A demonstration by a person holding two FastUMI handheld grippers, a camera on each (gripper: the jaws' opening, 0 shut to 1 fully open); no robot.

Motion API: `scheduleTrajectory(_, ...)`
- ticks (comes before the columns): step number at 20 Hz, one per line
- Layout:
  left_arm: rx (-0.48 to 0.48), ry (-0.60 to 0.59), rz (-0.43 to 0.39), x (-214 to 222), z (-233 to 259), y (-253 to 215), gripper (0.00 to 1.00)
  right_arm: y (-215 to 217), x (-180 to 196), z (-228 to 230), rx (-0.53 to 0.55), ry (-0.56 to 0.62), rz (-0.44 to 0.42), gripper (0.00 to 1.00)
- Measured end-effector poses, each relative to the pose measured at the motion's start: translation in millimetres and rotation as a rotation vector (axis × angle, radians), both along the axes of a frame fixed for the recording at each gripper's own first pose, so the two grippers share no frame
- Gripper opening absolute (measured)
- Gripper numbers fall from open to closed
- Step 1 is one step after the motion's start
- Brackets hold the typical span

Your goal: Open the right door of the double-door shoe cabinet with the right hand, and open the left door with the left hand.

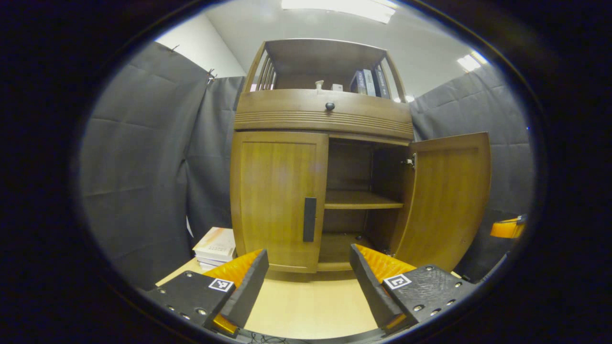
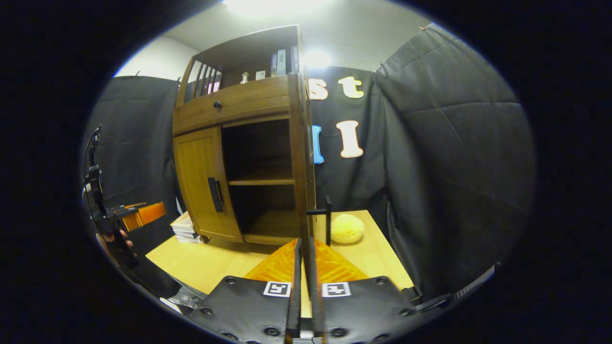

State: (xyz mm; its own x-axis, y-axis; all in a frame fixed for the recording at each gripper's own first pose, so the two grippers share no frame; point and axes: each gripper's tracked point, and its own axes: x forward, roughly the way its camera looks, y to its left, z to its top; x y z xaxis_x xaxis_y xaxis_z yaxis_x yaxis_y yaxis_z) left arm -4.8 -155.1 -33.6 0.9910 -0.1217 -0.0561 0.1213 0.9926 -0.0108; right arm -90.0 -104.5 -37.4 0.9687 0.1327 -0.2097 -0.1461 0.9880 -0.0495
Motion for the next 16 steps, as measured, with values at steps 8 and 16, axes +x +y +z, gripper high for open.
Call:
scheduleTrajectory(8,-0.017,-0.037,-0.097,17.6,8.4,57.1,1.00,114.3,22.1,24.0,0.027,-0.138,0.009,0.17)
scheduleTrajectory(16,0.001,-0.080,-0.108,71.0,23.3,55.1,1.00,166.1,68.2,3.4,0.016,-0.127,0.085,0.96)
